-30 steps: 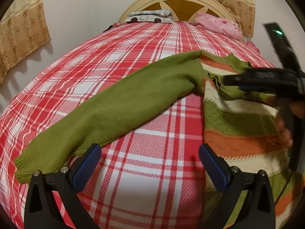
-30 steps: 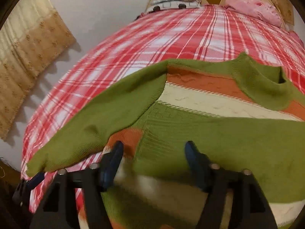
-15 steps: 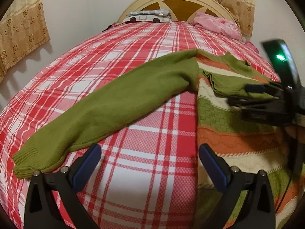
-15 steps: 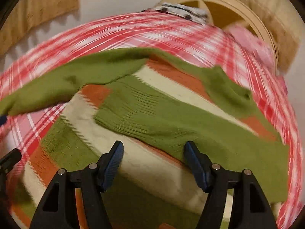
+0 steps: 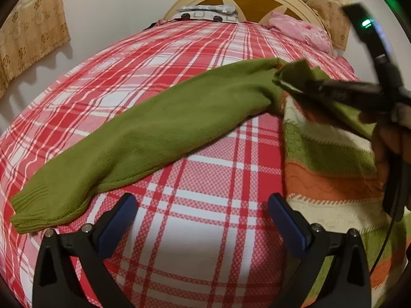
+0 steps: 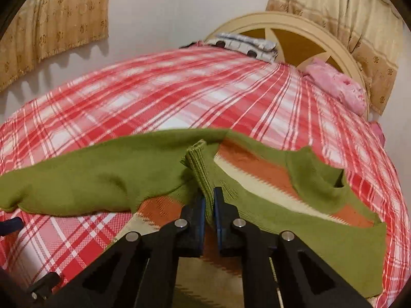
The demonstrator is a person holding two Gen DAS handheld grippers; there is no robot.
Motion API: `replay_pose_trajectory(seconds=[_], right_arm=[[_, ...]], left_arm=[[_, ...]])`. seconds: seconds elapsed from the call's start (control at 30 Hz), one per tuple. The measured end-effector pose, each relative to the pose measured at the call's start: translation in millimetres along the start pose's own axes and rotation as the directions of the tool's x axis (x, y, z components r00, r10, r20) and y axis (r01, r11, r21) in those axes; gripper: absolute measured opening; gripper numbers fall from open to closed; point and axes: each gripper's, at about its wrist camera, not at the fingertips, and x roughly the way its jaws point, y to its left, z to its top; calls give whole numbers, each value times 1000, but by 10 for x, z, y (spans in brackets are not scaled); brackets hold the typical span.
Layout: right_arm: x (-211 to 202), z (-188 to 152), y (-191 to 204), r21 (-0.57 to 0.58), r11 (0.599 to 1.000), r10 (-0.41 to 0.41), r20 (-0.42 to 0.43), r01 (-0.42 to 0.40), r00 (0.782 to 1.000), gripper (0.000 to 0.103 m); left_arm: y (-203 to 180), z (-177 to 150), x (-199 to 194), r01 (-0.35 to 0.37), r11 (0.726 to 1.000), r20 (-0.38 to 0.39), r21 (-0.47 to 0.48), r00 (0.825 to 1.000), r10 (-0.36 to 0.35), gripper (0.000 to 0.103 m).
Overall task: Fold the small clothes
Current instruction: 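Open the right gripper to lay the sleeve down and withdraw, then grasp the other green sleeve cuff with the left gripper and lift it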
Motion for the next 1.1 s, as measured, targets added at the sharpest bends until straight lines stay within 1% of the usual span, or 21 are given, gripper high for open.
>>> replay_pose_trajectory(seconds=[0.03,0.1,0.13,0.17,0.23,0.33,0.37,0.4,0.47,0.57,0.63,0.67,0.7,0.73,0.77,0.83,0.87,0.93,0.97,1.03,1.1], right_arm=[[89,-43,-12,8,1000,7,-36,-6,999,6],[253,-128,-52,32,998,55,-127,-51,990,8],[251,-174,-68,35,998,63,-137,-59,989,8],[196,-195,-76,29,998,65,-125,-62,990,10],[26,-262,-136,21,997,83,-126,-81,989,14],[-257,-400,-385,6,1000,20,-102,-20,995,21],[-310,-452,-501,15,1000,-2,-101,4,995,28],[-364,-524,-718,42,998,-36,-109,40,993,42],[-418,-634,-1089,101,989,-97,-131,111,987,58],[-480,-848,-1727,236,951,-164,-162,200,973,58],[-466,-1021,-2051,282,922,-212,-204,265,956,58],[-441,-1089,-2145,288,916,-219,-227,280,949,58],[-411,-1183,-2245,308,911,-203,-248,276,947,57],[-429,-1256,-2326,347,907,-166,-227,239,960,57],[-454,-1299,-2373,370,904,-146,-208,216,967,57],[-463,-1298,-2375,360,906,-153,-209,222,966,57],[-459,-1277,-2347,352,906,-166,-220,237,961,57],[-460,-1178,-2226,322,900,-216,-254,293,943,58],[-477,-1112,-2144,309,902,-226,-257,301,940,58],[-521,-954,-1910,308,923,-171,-211,232,962,58],[-497,-784,-1594,265,948,-130,-182,176,975,58]], left_arm=[[1,-5,-7,0,1000,0,2,1000,0,103],[14,-18,-25,1,1000,-2,1,1000,-1,103],[23,-22,-31,0,1000,-2,1,1000,0,103],[32,-25,-37,-3,1000,-1,0,1000,3,103],[66,-27,-58,-9,1000,4,-4,1000,9,103],[115,-18,-103,-14,1000,16,-14,1000,15,103],[134,-15,-127,-16,1000,24,-19,1000,17,103],[145,-11,-139,-17,1000,27,-22,999,18,103],[159,1,-154,-19,999,31,-28,999,19,103],[138,20,-152,-37,999,34,-16,999,37,103],[128,27,-166,-45,999,36,-13,998,45,103],[124,28,-177,-48,999,37,-11,998,49,103],[119,28,-196,-54,999,40,-9,998,54,103],[115,28,-210,-58,998,44,-5,997,58,103],[115,29,-218,-62,998,45,-2,997,62,103],[113,25,-232,-70,998,45,4,997,70,103],[114,26,-235,-73,997,44,7,996,73,103],[117,23,-243,-81,997,43,10,996,80,103],[125,22,-245,-83,996,43,9,996,83,103],[148,17,-243,-89,996,40,6,995,88,103],[174,10,-239,-98,995,37,4,994,98,103]])
